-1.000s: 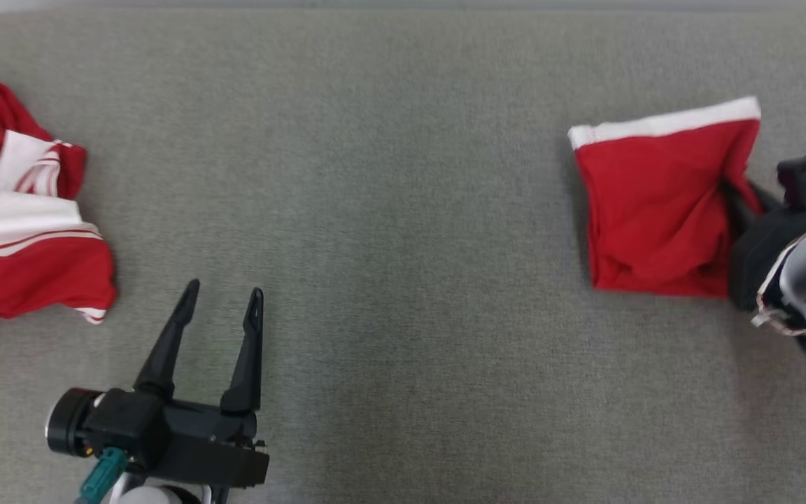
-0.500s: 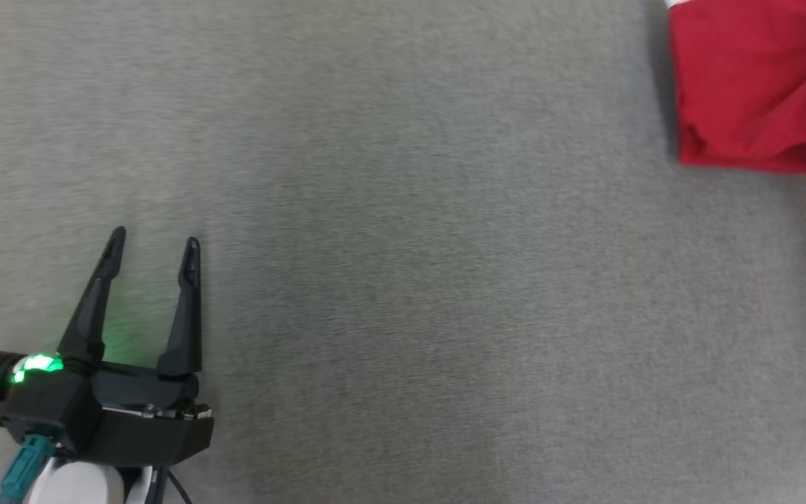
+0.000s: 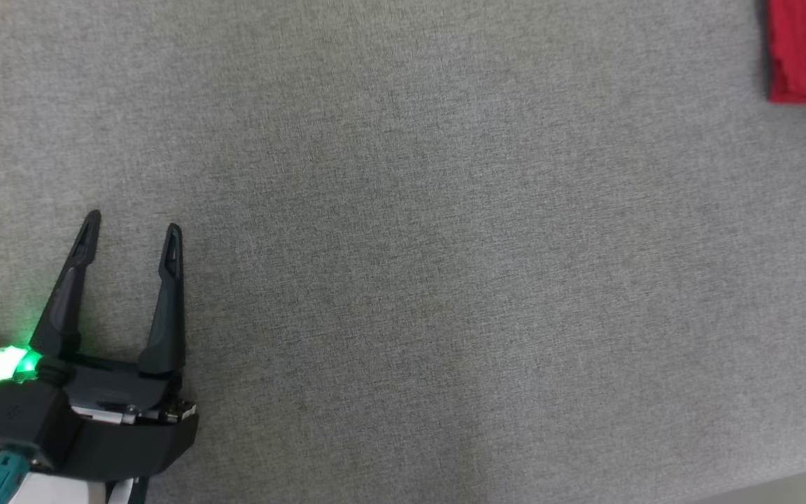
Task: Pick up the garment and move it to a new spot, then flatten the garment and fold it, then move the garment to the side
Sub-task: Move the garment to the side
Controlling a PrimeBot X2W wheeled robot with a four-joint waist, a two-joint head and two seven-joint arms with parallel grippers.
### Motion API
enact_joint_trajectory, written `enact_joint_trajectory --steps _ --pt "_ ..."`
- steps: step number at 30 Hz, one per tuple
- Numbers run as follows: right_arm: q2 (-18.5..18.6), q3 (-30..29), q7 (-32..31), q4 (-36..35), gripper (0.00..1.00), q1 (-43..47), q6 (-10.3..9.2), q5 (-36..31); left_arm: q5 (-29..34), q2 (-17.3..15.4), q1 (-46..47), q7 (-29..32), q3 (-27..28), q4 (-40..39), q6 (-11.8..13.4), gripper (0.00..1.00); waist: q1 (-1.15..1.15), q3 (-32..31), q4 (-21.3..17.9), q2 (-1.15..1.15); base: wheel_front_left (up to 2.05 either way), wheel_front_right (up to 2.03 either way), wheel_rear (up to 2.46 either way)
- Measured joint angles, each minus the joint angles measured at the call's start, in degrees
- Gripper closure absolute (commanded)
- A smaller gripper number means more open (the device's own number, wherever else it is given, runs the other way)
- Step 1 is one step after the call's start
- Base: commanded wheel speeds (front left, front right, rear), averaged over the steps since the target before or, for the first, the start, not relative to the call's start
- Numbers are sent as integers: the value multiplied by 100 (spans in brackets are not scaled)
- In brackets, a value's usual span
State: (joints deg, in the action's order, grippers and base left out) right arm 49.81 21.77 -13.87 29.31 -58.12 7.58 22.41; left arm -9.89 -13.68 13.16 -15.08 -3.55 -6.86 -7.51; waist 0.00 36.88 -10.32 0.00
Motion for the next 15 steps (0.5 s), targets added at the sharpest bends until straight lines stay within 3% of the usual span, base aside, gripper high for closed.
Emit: enact_joint_trajectory --steps 11,13,14,15 --pt "74 207 -18 697 100 -543 0 -676 1 21 58 -4 -74 -86 -3 0 0 103 153 0 0 0 0" --pt "66 194 35 839 30 -592 0 -764 1 45 59 -4 -67 -70 -3 0 0 85 177 0 0 0 0" --pt "62 170 77 901 0 -636 0 -824 1 53 57 -3 -63 -57 -3 0 0 70 186 0 0 0 0" --pt "65 156 126 940 0 -663 0 -892 1 60 57 -4 -64 -35 -2 0 0 50 192 0 0 0 0"
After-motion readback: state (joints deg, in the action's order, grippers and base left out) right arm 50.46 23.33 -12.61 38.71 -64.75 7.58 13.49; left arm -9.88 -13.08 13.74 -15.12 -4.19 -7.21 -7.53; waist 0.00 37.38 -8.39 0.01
